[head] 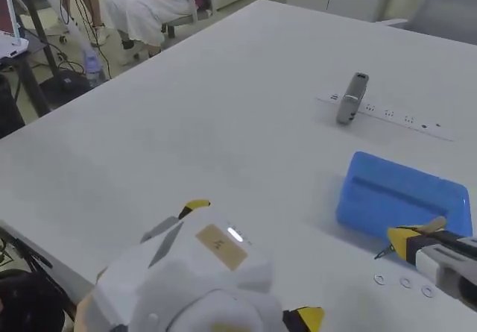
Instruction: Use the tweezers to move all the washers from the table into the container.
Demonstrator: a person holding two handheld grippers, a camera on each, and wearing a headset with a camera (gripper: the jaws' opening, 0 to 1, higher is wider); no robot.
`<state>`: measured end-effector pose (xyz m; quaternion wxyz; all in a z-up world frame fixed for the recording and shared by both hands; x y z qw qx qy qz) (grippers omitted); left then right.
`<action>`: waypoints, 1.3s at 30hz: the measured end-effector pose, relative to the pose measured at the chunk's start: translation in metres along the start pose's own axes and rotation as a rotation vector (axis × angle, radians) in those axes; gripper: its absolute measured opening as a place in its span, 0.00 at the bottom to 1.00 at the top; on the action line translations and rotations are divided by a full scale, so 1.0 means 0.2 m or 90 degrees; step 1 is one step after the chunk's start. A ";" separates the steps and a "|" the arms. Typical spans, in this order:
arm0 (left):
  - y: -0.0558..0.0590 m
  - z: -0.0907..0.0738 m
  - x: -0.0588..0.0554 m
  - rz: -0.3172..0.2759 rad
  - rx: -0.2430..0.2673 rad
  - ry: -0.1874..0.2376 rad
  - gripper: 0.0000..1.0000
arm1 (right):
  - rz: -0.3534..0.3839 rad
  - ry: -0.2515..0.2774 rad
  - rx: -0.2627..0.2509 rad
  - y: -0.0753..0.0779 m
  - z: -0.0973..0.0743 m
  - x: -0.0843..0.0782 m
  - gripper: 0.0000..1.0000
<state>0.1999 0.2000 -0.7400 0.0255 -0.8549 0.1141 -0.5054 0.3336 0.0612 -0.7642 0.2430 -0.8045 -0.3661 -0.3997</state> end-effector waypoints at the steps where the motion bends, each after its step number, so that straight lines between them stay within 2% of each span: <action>1: 0.00 0.00 0.00 0.000 0.000 0.000 0.95 | -0.001 0.000 0.000 0.00 0.00 0.00 0.02; 6: 0.00 0.00 0.00 0.001 -0.001 0.000 0.95 | -0.010 -0.002 -0.004 0.02 0.01 0.01 0.02; 17: 0.01 0.00 0.00 0.004 -0.001 0.001 0.94 | 0.002 0.002 -0.012 0.04 0.00 0.00 0.03; 26: 0.01 0.00 0.00 0.007 0.000 -0.002 0.94 | 0.009 -0.013 -0.010 0.04 0.02 -0.03 0.03; 32: 0.01 0.00 -0.01 0.010 -0.001 -0.004 0.94 | 0.003 -0.027 -0.018 0.05 0.00 -0.05 0.03; 39: 0.01 0.01 -0.01 0.015 -0.003 -0.009 0.94 | 0.020 -0.040 -0.018 0.05 -0.02 -0.10 0.03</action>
Point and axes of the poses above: the centre of the closed fingertips' face, and the gripper's own axes: z roughly forward along the fingers, y roughly to its right, x roughly out of its top, the point moved 4 cm from there along -z, roughly backward along the fingers, and after that the axes turned 1 degree about x, right-handed, at the moved point
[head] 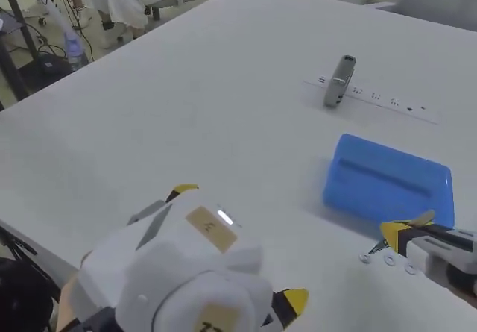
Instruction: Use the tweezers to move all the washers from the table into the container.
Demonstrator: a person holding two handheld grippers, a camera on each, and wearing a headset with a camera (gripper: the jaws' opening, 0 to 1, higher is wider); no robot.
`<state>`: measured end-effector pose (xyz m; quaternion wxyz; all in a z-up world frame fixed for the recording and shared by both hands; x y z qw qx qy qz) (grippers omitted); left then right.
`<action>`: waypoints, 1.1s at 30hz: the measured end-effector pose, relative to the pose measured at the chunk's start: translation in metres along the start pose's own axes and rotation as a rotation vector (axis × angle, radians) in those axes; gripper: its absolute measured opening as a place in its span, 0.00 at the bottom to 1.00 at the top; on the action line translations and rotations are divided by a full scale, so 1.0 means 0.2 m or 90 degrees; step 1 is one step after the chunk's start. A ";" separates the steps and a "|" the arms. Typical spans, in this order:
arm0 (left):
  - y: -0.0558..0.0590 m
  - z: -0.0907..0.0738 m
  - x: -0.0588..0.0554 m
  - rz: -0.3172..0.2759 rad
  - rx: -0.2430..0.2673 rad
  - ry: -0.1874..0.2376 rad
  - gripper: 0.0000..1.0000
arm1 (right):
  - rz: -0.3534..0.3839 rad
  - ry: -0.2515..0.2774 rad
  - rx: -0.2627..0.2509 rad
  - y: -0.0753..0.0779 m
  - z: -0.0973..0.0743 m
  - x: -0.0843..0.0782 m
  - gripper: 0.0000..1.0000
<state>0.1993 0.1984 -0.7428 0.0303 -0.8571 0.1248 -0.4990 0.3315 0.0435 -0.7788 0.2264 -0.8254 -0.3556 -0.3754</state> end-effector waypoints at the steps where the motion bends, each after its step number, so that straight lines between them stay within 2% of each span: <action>1: 0.00 0.00 0.00 -0.001 0.000 0.000 0.94 | 0.000 -0.001 0.000 0.00 0.00 0.00 0.03; 12: -0.01 0.00 -0.01 0.000 0.003 -0.003 0.93 | -0.029 -0.016 0.001 -0.03 0.03 -0.01 0.03; 21: 0.00 0.00 -0.01 0.004 0.002 -0.005 0.93 | -0.038 -0.021 -0.004 -0.01 0.05 -0.01 0.03; 29: 0.00 0.00 -0.01 0.003 0.004 -0.007 0.93 | -0.055 -0.005 -0.009 -0.02 0.06 0.00 0.02; 33: 0.00 0.00 -0.01 0.002 0.005 -0.006 0.93 | -0.069 -0.013 -0.005 -0.02 0.06 0.01 0.01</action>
Point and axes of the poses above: the centre of the closed fingertips' face, and the gripper's own axes: z roughly forward along the fingers, y roughly to its right, x roughly out of its top, the point moved 4 cm from there along -z, roughly backward along the fingers, and after that the axes turned 1 degree about x, right-handed, at the moved point
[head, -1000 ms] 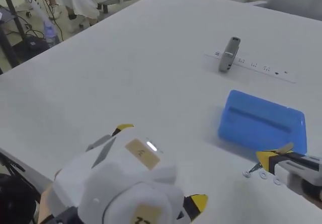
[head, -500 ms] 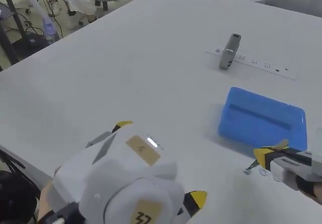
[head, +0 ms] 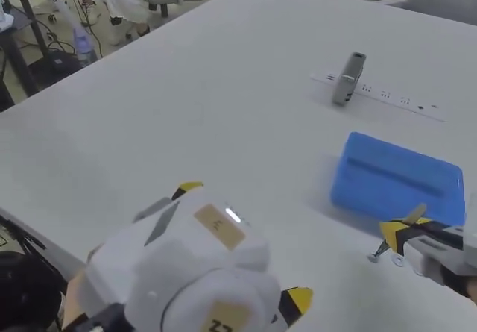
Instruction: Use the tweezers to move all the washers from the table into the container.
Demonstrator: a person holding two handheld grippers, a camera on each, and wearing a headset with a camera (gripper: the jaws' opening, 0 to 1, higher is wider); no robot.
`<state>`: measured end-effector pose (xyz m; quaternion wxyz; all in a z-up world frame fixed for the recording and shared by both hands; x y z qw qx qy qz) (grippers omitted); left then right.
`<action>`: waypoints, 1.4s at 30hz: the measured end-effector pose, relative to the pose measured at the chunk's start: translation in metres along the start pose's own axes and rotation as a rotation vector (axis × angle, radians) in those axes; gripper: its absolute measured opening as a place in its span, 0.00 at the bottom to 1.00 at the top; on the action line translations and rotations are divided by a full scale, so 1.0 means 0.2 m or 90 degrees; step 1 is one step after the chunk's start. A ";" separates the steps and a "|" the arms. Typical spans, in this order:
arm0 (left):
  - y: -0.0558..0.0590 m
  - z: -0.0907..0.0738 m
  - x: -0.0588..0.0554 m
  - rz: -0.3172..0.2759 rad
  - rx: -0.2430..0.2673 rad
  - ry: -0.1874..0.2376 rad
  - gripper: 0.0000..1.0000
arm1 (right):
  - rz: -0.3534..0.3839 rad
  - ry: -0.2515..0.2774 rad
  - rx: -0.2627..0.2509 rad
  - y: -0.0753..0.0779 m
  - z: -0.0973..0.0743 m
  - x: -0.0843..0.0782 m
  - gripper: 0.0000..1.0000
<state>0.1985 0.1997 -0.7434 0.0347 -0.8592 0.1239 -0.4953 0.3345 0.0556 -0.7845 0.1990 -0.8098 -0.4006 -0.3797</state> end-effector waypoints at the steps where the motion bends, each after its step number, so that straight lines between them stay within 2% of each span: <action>1: 0.00 0.00 0.00 0.000 0.000 0.001 0.93 | 0.000 0.004 0.003 0.00 0.00 0.01 0.01; 5: 0.00 0.00 0.00 0.000 0.002 -0.004 0.93 | 0.023 0.017 0.028 -0.02 -0.02 0.05 0.01; 11: 0.00 0.00 0.00 -0.003 0.001 0.001 0.93 | 0.028 0.037 0.036 0.00 -0.05 0.12 0.01; 16: -0.01 -0.01 0.01 -0.010 0.001 0.018 0.94 | 0.028 0.060 0.026 0.04 -0.09 0.20 0.01; 25: -0.01 -0.01 0.01 -0.009 0.003 0.015 0.93 | 0.035 0.115 -0.008 0.14 -0.09 0.34 0.01; 27: -0.01 -0.01 0.01 -0.009 0.003 0.014 0.93 | 0.043 0.116 -0.006 0.16 -0.07 0.35 0.01; 34: -0.01 0.00 0.00 -0.006 0.003 0.009 0.93 | 0.068 0.118 -0.033 0.25 0.02 0.33 0.02; 39: -0.01 0.00 0.00 -0.002 0.001 0.005 0.93 | 0.059 0.098 -0.042 0.27 0.09 0.28 0.02; 42: 0.00 0.00 -0.01 -0.001 0.000 0.003 0.93 | 0.041 0.073 -0.041 0.25 0.12 0.25 0.02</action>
Point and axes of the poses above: the centre of the closed fingertips' face, and the gripper's own axes: z roughly forward along the fingers, y roughly to its right, x roughly out of its top, the point moved 4 cm from there along -z, roughly backward along the fingers, and after that the axes turned 1 degree about x, right-handed, at the moved point
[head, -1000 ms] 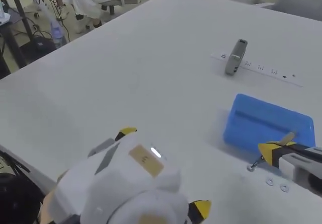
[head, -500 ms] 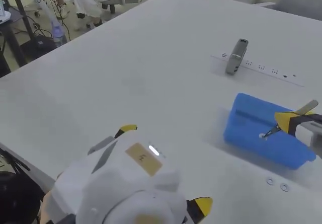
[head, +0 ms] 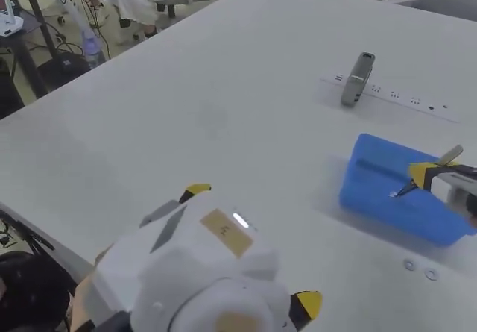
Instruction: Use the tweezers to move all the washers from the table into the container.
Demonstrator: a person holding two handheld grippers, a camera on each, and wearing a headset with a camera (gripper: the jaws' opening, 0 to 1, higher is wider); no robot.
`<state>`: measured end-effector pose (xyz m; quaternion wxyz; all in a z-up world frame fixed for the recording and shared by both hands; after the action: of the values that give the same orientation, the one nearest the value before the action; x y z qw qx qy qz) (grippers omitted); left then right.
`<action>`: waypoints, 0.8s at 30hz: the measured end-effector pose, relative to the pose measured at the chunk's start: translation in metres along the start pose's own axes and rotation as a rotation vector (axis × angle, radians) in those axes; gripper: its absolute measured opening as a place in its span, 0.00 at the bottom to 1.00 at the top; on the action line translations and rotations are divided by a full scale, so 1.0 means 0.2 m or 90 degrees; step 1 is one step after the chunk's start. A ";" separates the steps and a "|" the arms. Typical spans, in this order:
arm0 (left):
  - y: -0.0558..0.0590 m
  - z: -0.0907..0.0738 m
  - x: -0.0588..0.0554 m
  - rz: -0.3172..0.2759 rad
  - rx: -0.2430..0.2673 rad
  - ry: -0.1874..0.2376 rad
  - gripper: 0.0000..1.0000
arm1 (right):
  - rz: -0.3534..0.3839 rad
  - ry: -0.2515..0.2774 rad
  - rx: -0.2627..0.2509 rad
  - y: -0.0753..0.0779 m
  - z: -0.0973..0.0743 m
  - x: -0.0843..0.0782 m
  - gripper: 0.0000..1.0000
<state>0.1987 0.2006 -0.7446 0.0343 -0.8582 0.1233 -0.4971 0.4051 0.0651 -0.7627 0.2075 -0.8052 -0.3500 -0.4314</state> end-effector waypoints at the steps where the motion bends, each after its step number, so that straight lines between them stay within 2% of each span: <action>1: 0.00 0.00 0.00 0.000 0.000 0.000 0.93 | -0.011 -0.004 -0.003 0.00 0.00 -0.01 0.02; 4: 0.00 0.00 0.00 0.001 -0.001 -0.002 0.92 | -0.039 -0.014 -0.001 -0.01 0.05 -0.02 0.02; 13: 0.00 0.00 0.00 0.003 0.001 -0.006 0.92 | -0.028 -0.027 0.009 0.01 0.10 -0.03 0.02; 15: 0.00 0.00 0.00 0.003 0.002 -0.004 0.92 | -0.030 -0.033 0.008 0.01 0.11 -0.06 0.02; 16: 0.00 0.00 0.00 0.003 0.002 -0.005 0.92 | -0.030 -0.019 0.007 0.01 0.10 -0.05 0.02; 17: 0.00 0.00 0.00 0.003 0.002 -0.006 0.92 | -0.029 -0.031 0.007 0.02 0.10 -0.06 0.02; 24: 0.00 0.00 0.00 0.003 0.001 -0.003 0.91 | -0.037 -0.026 0.003 0.02 0.09 -0.06 0.02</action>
<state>0.1986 0.2013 -0.7448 0.0364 -0.8591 0.1246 -0.4950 0.4128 0.0696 -0.7834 0.1892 -0.8028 -0.3785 -0.4201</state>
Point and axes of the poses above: the centre of the closed fingertips' face, and the gripper's own axes: z roughly forward along the fingers, y roughly to its right, x roughly out of its top, the point moved 4 cm from there along -z, roughly backward along the fingers, and after that the axes turned 1 degree about x, right-handed, at the moved point
